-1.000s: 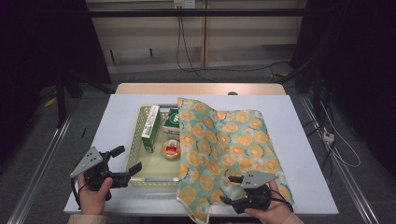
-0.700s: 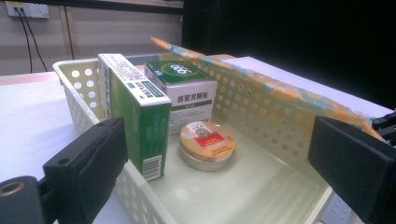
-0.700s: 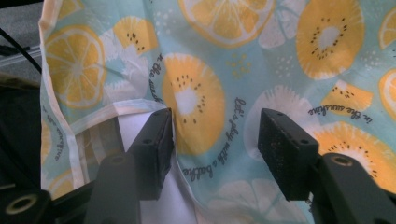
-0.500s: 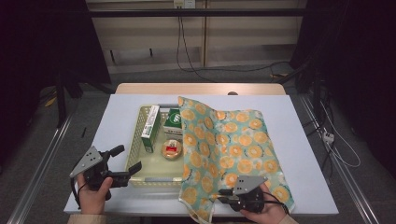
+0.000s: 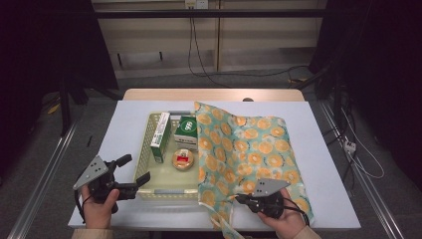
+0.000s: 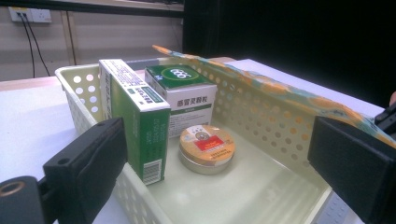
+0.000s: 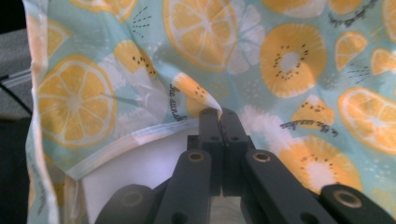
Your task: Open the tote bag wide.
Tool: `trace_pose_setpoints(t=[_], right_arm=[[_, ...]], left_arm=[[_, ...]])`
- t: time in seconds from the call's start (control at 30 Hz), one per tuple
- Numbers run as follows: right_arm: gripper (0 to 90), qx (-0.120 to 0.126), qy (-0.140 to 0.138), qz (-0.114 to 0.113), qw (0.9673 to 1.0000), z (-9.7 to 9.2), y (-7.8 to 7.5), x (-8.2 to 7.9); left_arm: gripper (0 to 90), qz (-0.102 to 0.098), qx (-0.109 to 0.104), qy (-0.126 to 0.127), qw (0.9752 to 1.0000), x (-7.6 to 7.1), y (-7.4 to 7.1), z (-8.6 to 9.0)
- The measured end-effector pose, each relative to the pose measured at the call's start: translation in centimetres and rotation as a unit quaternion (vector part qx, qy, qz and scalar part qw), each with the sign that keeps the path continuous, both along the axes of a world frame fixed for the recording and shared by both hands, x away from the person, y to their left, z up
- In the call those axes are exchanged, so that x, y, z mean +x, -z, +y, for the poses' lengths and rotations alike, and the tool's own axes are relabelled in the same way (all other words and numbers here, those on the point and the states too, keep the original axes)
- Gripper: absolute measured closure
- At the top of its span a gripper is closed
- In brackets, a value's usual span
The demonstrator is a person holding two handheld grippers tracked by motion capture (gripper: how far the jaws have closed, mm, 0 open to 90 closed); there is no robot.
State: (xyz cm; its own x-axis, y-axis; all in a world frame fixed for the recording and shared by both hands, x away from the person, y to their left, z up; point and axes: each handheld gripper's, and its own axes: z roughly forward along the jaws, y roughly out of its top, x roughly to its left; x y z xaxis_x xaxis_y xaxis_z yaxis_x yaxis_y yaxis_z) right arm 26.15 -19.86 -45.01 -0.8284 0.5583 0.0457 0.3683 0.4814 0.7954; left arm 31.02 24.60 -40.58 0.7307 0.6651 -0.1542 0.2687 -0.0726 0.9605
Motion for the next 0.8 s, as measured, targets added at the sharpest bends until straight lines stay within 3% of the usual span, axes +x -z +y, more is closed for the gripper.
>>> trace_pose_setpoints(t=[0.3,0.73,0.8], right_arm=[[90.0,0.019,0.026,0.003,0.9995,-0.3,-0.6,1.8],[90.0,0.014,0.052,0.007,0.9985,-0.2,-0.4,4.5],[90.0,0.024,0.065,0.011,0.9976,-0.4,-0.6,5.4]], left_arm=[[4.8,0.002,-0.001,0.001,1.0000,0.0,0.0,-0.1],[4.8,0.001,-0.004,0.000,1.0000,0.0,0.0,0.2],[4.8,0.003,-0.005,-0.001,1.0000,0.0,0.1,0.2]])
